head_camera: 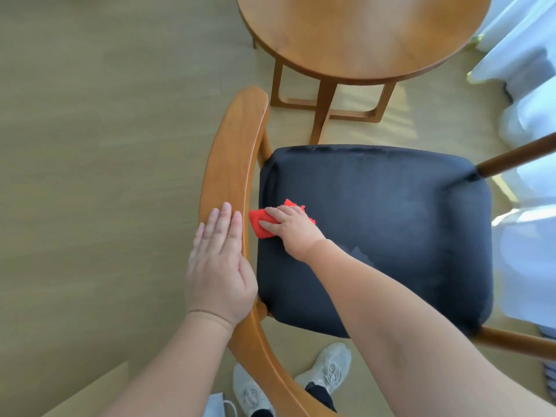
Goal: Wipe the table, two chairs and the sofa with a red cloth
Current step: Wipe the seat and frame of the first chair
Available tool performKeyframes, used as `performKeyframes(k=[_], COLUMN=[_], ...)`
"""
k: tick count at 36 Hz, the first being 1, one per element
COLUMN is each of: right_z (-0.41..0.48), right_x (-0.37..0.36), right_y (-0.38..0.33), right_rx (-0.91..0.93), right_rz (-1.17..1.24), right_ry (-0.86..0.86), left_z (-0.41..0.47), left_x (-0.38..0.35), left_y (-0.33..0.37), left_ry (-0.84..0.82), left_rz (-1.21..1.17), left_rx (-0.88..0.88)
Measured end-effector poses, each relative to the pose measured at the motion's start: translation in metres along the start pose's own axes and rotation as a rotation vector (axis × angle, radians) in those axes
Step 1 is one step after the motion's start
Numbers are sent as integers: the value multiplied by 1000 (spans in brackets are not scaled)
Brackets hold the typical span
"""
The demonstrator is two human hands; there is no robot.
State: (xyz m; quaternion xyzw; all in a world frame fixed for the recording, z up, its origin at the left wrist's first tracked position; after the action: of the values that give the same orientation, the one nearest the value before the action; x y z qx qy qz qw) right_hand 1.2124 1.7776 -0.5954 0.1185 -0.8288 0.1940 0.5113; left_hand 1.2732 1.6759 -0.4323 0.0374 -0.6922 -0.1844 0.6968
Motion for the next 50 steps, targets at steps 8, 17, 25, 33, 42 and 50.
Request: performKeyframes(k=[8,17,25,33,42,50], right_z=[-1,-26,-89,-130,-107,-45], right_x=[0,-13,-58,-75,-62,-19], right_y=[-5,-21,-35,-43,-36,-3], right_rx=[-45,14,162,347,519,362], right_rz=[58,67,86,34,-83,-86], right_ry=[57,60,4,-12,67,248], left_z=[-2,-2,-2,-2,-2,-2], left_x=[2,4,5,5,6,5], left_y=[-1,2,3,3,2,2], left_ry=[50,72,58,54,31,25], left_rz=[-31,-29,-16,-4,8,1], left_rx=[-11,-9,21,28,22,16])
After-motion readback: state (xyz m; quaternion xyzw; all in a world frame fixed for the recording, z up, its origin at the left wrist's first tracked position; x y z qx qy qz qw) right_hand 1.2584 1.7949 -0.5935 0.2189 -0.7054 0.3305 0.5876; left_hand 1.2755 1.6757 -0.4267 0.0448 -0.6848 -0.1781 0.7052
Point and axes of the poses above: each hand's wrist, its own z-axis towards the middle knuckle, its own x-axis out of the back of the hand, y = z × x, the point moved 8 cm from there along z, towards the middle knuckle, and after that the axes turned 12 degrees about -x, right-handed, at the moved point
